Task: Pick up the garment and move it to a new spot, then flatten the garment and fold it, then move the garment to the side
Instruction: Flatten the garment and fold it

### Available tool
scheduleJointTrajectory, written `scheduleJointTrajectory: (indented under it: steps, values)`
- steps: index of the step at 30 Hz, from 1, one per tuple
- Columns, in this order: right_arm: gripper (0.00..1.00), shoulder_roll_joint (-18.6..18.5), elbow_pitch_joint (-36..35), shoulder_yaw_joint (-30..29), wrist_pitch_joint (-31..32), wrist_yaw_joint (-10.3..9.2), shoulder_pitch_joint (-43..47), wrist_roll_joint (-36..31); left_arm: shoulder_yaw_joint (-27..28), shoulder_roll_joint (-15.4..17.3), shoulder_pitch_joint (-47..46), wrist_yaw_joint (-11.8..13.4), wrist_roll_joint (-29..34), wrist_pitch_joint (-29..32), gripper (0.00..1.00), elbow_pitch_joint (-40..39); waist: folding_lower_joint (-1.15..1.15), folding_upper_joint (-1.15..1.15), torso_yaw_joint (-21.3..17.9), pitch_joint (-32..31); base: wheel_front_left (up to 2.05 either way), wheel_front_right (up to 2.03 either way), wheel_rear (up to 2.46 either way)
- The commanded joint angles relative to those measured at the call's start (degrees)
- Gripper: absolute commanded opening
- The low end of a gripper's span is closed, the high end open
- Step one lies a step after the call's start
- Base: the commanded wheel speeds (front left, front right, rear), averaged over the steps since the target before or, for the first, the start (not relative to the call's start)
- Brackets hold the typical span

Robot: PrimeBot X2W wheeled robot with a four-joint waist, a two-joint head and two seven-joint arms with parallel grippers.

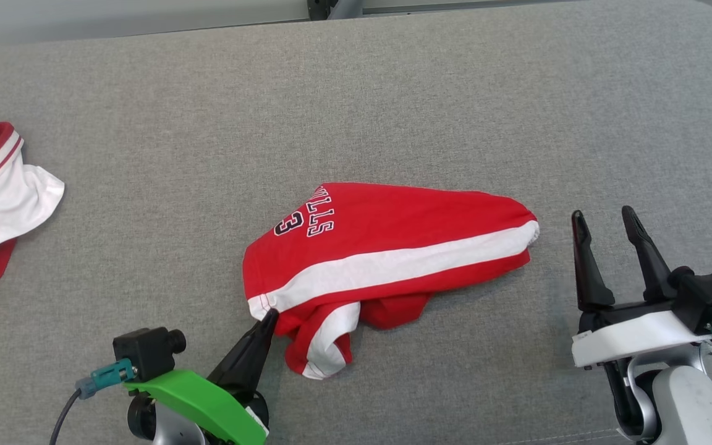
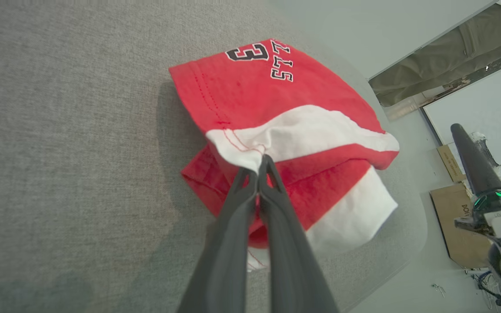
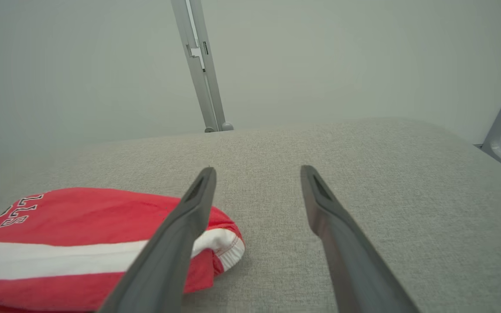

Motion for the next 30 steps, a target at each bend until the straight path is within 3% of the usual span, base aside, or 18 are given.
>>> scheduleJointTrajectory:
  steps: [1,7,21,22,23,25,30]
  values:
    - [1.00,-0.2,0.9,-1.2,0.4,0.00,0.3,0.0,-0.2,0.8,-0.9,-0.3,0.3,-0.8,0.00,0.1,0.00,0.00,0.0,0.0,0.00,0.00,0.00]
    - [1.00,-0.8,5.3,-1.1,1.6,0.00,-0.2,1.6,-0.3,1.8,-1.5,-0.3,0.6,-2.0,0.00,0.3,0.00,0.00,0.2,0.4,0.00,0.00,0.00]
    - [1.00,-3.3,20.2,11.3,0.4,0.00,-9.0,10.6,-1.6,2.8,-3.1,-0.3,1.0,-3.3,0.00,1.7,0.00,0.00,1.5,1.7,0.00,0.00,0.00]
    - [0.87,-3.5,20.8,11.9,0.3,0.00,-9.4,11.2,-1.6,2.9,-3.2,-0.3,1.0,-3.4,0.00,1.7,0.00,0.00,1.6,1.7,0.00,0.00,0.00]
    - [0.43,-3.7,21.3,12.3,0.2,0.00,-9.7,11.5,-1.6,2.9,-3.3,-0.3,1.0,-3.5,0.00,1.7,0.00,0.00,1.6,1.7,0.00,0.00,0.00]
    - [0.00,-4.1,21.9,12.8,-0.2,0.00,-10.3,12.4,-1.7,3.0,-3.5,-0.3,1.3,-4.1,0.00,1.6,0.00,0.00,1.7,1.8,0.00,0.00,0.00]
    - [0.00,-5.6,20.5,12.8,-1.1,0.00,-10.6,13.0,-1.7,3.6,-4.4,-0.3,2.4,-6.4,0.00,0.6,0.00,0.00,1.8,2.0,0.00,0.00,0.00]
